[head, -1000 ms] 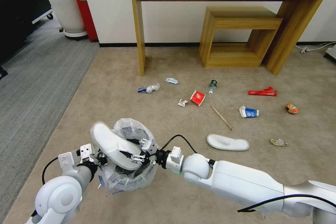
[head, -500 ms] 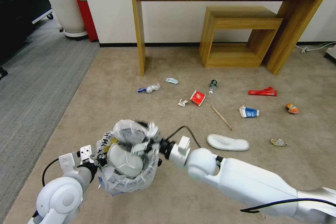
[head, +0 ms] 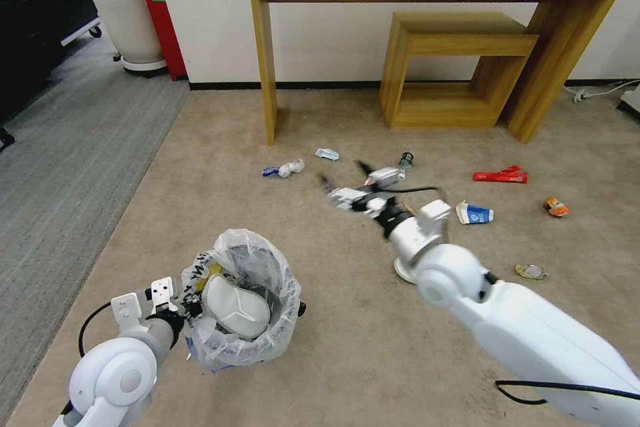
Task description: Pick up the trash bin and place the garbage on the floor into it.
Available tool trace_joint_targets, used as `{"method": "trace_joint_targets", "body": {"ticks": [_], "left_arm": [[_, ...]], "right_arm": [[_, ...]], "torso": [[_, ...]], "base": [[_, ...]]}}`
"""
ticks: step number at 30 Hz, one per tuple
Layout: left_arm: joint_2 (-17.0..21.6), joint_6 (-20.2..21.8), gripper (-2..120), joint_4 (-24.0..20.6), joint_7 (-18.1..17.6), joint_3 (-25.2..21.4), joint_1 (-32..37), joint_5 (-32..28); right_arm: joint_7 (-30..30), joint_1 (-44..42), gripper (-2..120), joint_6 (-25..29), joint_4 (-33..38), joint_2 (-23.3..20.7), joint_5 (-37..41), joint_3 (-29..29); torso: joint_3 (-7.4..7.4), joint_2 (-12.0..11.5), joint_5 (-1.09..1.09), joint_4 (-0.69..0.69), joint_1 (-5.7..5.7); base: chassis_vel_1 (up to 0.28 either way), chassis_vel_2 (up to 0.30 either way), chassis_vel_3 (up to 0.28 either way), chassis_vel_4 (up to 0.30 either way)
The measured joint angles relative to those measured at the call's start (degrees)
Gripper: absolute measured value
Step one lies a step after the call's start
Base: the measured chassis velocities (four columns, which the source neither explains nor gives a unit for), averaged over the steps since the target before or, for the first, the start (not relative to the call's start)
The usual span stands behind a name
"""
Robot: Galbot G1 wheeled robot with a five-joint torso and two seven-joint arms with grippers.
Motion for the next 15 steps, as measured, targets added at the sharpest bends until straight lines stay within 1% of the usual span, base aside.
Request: {"method": "trace_joint_targets", "body": {"ticks": [2, 3, 4, 6, 7, 10, 11, 13, 15], "left_arm": [[-0.18, 0.02, 0, 0.14, 0.13, -0.03, 0.07, 0.75], [-0.18, 0.02, 0, 0.14, 0.13, -0.03, 0.07, 0.75], [-0.28, 0.08, 0, 0.14, 0.28, -0.09, 0.14, 1.04], [-0.34, 0.10, 0, 0.07, 0.43, -0.17, 0.26, 1.12], [-0.34, 0.10, 0, 0.07, 0.43, -0.17, 0.26, 1.12], [-0.37, 0.10, 0, -0.10, 0.71, -0.26, 0.43, 1.32], [-0.37, 0.10, 0, -0.10, 0.71, -0.26, 0.43, 1.32], [-0.39, 0.10, 0, -0.20, 0.73, -0.41, 0.44, 1.40], [-0.41, 0.10, 0, -0.25, 0.74, -0.44, 0.44, 1.46]], "right_arm": [[4.31, -3.50, 100, -3.18, 0.62, -1.05, -0.99, 4.53], [4.31, -3.50, 100, -3.18, 0.62, -1.05, -0.99, 4.53], [7.01, -6.05, 100, -5.49, 1.23, -1.64, -1.67, 7.37], [10.00, -9.60, 100, -8.34, 2.36, -2.44, -2.22, 11.13], [10.00, -9.60, 100, -8.34, 2.36, -2.44, -2.22, 11.13], [12.10, -14.35, 100, -8.81, 2.69, -2.89, -4.20, 16.36], [12.10, -14.35, 100, -8.81, 2.69, -2.89, -4.20, 16.36], [12.11, -16.79, 100, -8.22, 2.83, -2.89, -5.18, 19.24], [12.08, -17.56, 100, -8.04, 2.94, -2.83, -5.41, 20.04]], "torso": [[0.00, 0.00, -0.01, 0.01, 0.00], [0.00, 0.00, -0.01, 0.01, 0.00], [0.00, 0.00, 0.00, 0.00, 0.00], [0.00, 0.00, 0.00, -0.02, 0.00], [0.00, 0.00, 0.00, -0.02, 0.00], [0.00, 0.00, 0.00, 0.00, 0.00], [0.00, 0.00, 0.00, 0.00, 0.00], [0.00, 0.00, 0.00, -0.01, 0.00], [0.00, 0.00, -0.02, 0.00, 0.00]], "base": [[0.000, 0.000, 0.000, 0.000], [0.000, 0.000, 0.000, 0.000], [0.000, 0.000, 0.000, 0.000], [0.000, 0.000, 0.000, 0.000], [0.000, 0.000, 0.000, 0.000], [0.000, 0.000, 0.000, 0.000], [0.000, 0.000, 0.000, 0.000], [0.000, 0.000, 0.000, 0.000], [0.000, 0.000, 0.000, 0.000]]}}
